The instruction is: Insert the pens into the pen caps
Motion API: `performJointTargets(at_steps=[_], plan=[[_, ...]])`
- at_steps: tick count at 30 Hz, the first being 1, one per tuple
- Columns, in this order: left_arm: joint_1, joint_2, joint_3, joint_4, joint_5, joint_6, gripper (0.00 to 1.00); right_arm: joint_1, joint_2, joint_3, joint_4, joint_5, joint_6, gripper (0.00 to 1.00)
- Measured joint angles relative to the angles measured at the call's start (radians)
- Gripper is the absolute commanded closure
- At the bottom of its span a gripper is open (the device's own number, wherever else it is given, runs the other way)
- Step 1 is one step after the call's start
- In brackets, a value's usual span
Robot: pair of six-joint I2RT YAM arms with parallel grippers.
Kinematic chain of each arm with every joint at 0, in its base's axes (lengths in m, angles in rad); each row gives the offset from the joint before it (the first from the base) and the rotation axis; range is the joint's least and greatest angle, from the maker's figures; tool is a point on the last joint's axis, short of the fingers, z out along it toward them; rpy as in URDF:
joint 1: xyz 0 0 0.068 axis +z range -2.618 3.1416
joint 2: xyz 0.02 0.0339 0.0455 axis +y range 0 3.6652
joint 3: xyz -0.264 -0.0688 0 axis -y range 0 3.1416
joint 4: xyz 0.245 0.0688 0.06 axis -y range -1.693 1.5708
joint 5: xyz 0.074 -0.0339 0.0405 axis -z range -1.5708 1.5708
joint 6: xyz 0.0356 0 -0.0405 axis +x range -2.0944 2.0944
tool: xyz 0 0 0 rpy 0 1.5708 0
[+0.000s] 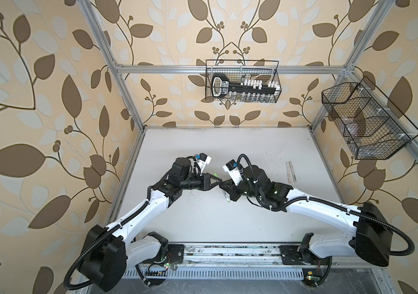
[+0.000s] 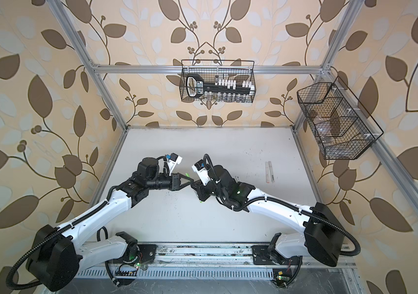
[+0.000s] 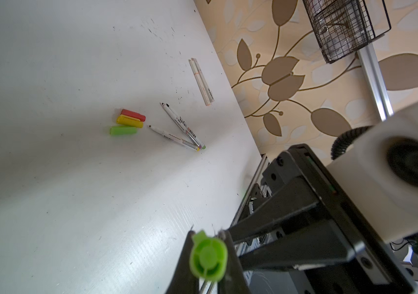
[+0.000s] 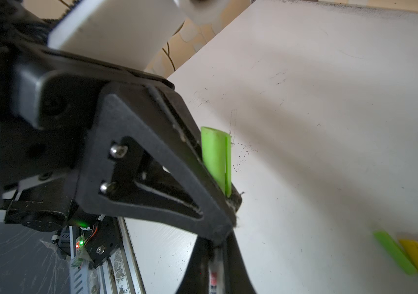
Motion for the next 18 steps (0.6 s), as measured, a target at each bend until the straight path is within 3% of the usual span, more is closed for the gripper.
performJointTargets(at_steps=[4,10,18], plan=[[0.000,-0.024,0.000,-0.026,-0.025,0.009,1.00,0.006,0.000,0.000,0.004,-0.001,0.010,0.65],[0.000,-0.082,0.000,-0.041,-0.058,0.011,1.00,0.007,0.002,-0.021,0.035,-0.001,0.027,0.61],[0.000,-0.086,0.000,-0.042,-0.060,0.011,1.00,0.028,0.020,-0.029,0.050,-0.002,0.038,0.86]])
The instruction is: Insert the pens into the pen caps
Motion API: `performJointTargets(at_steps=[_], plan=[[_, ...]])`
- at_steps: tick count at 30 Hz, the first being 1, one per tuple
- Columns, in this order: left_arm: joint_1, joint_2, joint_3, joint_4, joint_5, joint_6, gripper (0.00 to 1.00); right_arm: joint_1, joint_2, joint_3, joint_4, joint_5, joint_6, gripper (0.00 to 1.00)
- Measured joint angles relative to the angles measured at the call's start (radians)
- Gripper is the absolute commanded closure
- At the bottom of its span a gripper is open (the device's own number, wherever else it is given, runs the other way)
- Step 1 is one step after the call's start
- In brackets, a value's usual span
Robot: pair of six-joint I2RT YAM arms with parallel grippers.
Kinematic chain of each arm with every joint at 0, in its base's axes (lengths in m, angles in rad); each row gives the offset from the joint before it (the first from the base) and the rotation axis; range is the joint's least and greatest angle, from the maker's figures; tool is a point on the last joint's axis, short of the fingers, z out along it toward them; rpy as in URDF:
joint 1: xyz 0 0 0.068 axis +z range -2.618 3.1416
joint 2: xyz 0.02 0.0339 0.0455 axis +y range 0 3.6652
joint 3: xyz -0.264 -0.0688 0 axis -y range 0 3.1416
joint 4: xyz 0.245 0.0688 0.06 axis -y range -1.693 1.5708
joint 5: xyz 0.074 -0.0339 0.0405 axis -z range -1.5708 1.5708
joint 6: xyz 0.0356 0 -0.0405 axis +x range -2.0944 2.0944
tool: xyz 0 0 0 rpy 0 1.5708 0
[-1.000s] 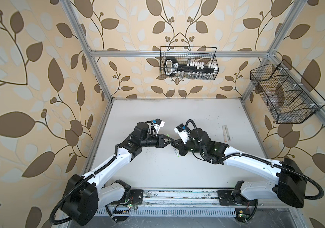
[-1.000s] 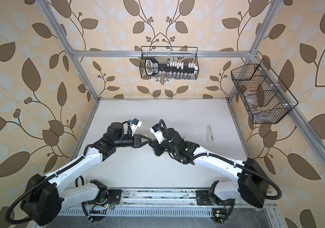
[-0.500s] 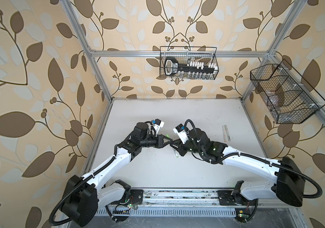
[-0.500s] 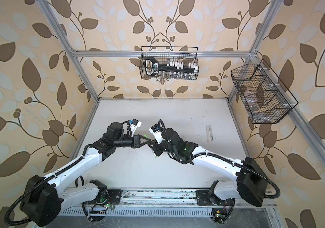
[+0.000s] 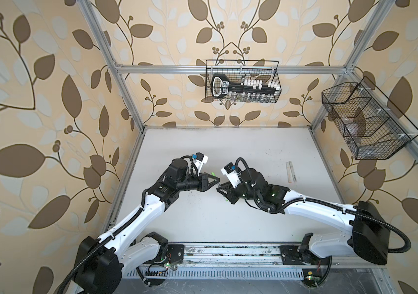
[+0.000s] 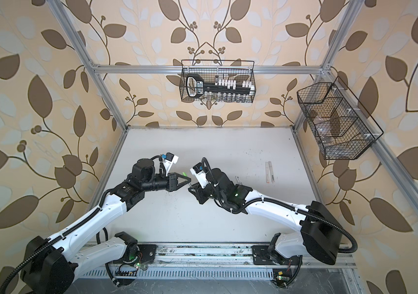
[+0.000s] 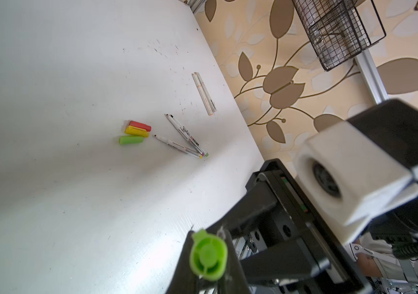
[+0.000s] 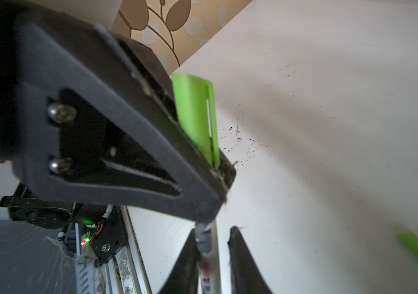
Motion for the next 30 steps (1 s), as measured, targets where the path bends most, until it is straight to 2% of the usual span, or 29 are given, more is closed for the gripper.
performJointTargets(at_steps=[2,3,5,8,10,12,14,18,22,27,30], plan=[[0.000,0.000,0.000,0.000,-0.001,0.000,1.00,0.005,0.000,0.000,0.003,-0.002,-0.005,0.91],[0.000,-0.001,0.000,-0.002,-0.002,0.000,0.96,0.006,0.000,0.000,0.003,-0.002,-0.006,0.92],[0.000,-0.003,0.000,-0.002,-0.003,0.000,0.79,0.006,0.000,0.000,0.004,-0.001,-0.005,0.94],[0.000,-0.007,0.003,-0.011,-0.022,-0.002,0.48,0.006,0.000,0.000,0.001,0.000,-0.005,0.94],[0.000,-0.015,0.009,-0.022,-0.045,-0.004,0.37,0.006,0.000,0.000,-0.003,0.000,-0.005,0.94],[0.000,-0.033,0.014,-0.037,-0.078,-0.001,0.32,0.006,0.000,0.000,-0.004,0.000,-0.005,0.95],[0.001,-0.058,0.019,-0.057,-0.114,0.004,0.31,0.006,0.000,0.000,-0.004,0.000,-0.005,0.95],[0.015,-0.100,0.024,-0.067,-0.166,0.009,0.36,0.007,0.000,0.000,-0.005,0.000,-0.005,0.95],[0.036,-0.104,0.027,-0.079,-0.182,0.020,0.51,0.011,0.000,0.000,-0.005,0.000,-0.005,0.95],[0.042,-0.085,0.039,-0.089,-0.173,0.023,0.57,0.022,0.000,0.006,-0.009,0.004,-0.005,0.96],[0.042,-0.069,0.051,-0.087,-0.154,0.024,0.67,0.025,0.000,0.012,-0.014,0.009,-0.005,0.97]])
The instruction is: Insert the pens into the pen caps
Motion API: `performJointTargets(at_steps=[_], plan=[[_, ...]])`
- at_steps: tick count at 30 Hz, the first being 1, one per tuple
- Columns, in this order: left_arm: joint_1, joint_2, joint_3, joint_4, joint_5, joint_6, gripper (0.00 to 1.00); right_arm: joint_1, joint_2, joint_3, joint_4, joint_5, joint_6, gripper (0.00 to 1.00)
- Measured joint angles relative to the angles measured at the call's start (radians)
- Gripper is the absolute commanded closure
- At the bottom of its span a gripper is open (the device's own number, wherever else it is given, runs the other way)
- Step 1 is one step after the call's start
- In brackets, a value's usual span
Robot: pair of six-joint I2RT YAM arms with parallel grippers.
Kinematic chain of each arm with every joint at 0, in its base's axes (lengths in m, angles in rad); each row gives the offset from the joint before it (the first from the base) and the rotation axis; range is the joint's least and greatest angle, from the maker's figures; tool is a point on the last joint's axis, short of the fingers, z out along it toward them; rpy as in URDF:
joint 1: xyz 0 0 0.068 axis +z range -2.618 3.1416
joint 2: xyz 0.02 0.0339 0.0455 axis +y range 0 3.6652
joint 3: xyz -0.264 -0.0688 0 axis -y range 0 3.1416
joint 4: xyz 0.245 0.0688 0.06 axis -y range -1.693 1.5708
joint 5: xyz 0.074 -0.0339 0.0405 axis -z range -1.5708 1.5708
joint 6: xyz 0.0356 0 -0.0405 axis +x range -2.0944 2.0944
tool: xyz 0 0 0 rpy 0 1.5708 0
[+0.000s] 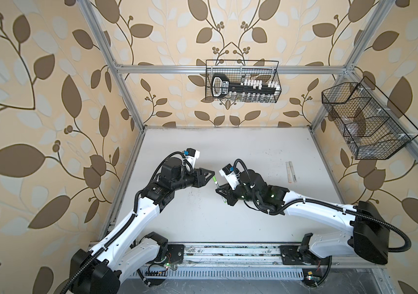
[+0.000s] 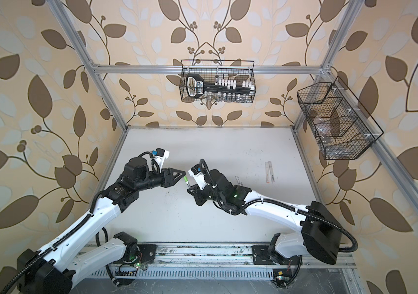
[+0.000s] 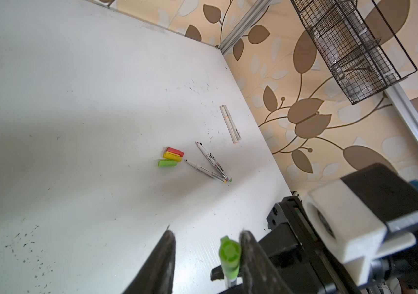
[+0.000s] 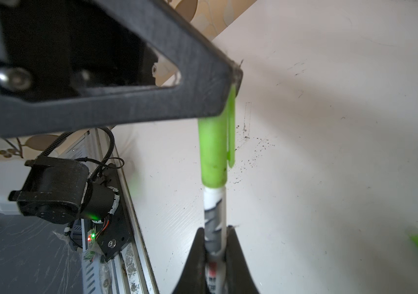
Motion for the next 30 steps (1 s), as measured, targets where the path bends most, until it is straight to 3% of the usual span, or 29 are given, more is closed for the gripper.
performJointTargets(at_steps=[6,23,30], plan=[[0.000,0.022,0.015,0.002,0.042,0.002,1.00,0.005,0.013,0.009,-0.018,0.021,0.000,1.00],[0.014,0.100,0.091,-0.081,0.076,0.021,1.00,0.005,0.041,0.053,-0.061,0.093,-0.061,1.00],[0.023,0.054,0.059,0.005,0.079,0.011,1.00,-0.013,0.044,0.085,-0.045,0.072,-0.084,1.00]])
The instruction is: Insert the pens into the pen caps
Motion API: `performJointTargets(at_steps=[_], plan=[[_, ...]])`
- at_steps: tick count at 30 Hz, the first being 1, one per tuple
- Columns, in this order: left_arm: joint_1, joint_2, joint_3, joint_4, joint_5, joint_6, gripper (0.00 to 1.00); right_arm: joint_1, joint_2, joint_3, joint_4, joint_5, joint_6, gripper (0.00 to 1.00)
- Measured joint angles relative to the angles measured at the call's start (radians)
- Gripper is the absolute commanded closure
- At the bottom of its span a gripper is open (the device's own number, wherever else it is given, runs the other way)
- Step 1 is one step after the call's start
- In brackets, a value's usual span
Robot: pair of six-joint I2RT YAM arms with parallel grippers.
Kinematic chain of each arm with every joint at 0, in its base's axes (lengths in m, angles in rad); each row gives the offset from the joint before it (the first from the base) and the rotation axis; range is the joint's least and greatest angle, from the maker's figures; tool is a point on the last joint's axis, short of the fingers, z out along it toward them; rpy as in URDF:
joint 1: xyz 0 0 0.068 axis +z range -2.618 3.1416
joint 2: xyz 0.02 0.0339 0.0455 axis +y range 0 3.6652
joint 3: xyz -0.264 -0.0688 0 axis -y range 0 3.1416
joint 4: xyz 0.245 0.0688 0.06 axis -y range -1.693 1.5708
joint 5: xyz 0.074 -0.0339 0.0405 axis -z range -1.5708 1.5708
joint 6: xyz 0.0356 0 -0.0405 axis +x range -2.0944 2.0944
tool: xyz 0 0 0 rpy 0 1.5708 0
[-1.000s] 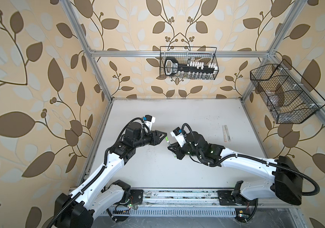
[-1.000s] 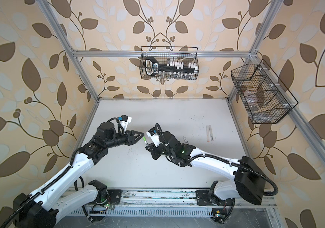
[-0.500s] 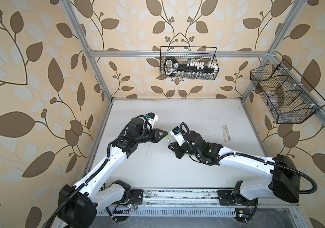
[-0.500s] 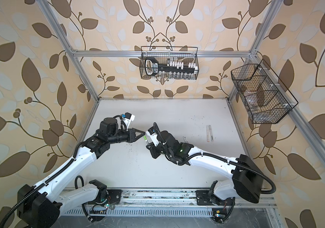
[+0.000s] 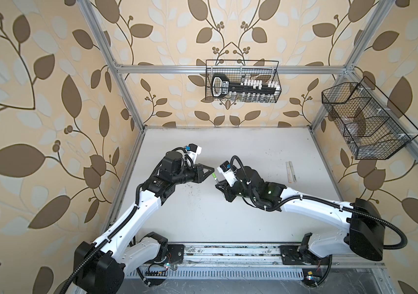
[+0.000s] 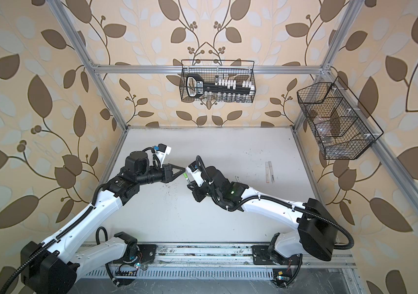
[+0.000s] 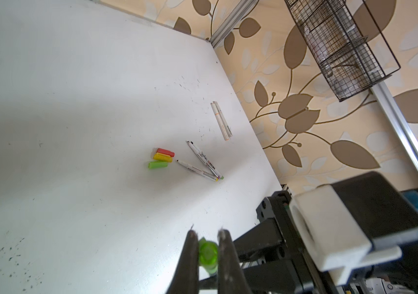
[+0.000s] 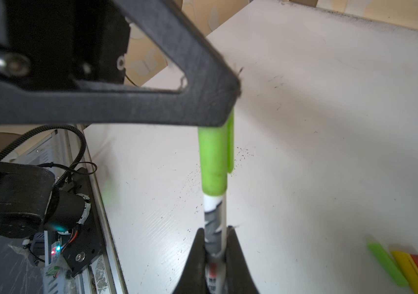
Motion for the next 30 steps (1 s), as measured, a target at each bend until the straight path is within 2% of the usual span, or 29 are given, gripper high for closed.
performJointTargets(at_steps=[5,15,16,19,20,25,30], plan=[[0.004,-0.043,-0.064,0.117,0.003,-0.038,1.00,-0.013,0.002,0.015,0.003,-0.040,0.002,1.00],[0.004,-0.043,-0.075,0.142,0.005,-0.045,0.98,-0.023,0.006,0.040,-0.043,-0.067,0.002,1.00],[0.004,-0.042,-0.074,0.142,0.005,-0.045,0.88,-0.024,0.010,0.051,-0.061,-0.068,0.002,1.00],[0.002,-0.041,-0.057,0.104,-0.003,-0.050,0.18,-0.034,0.021,0.077,-0.086,-0.072,0.014,1.00],[0.000,-0.043,-0.053,0.079,-0.006,-0.053,0.02,-0.046,0.021,0.087,-0.085,-0.071,0.024,1.00],[0.016,-0.091,-0.032,-0.011,-0.084,-0.069,0.01,-0.142,0.018,0.075,-0.124,-0.027,0.067,1.00],[0.052,-0.135,0.006,-0.042,-0.106,-0.062,0.01,-0.259,-0.029,-0.040,-0.270,0.067,0.077,1.00]])
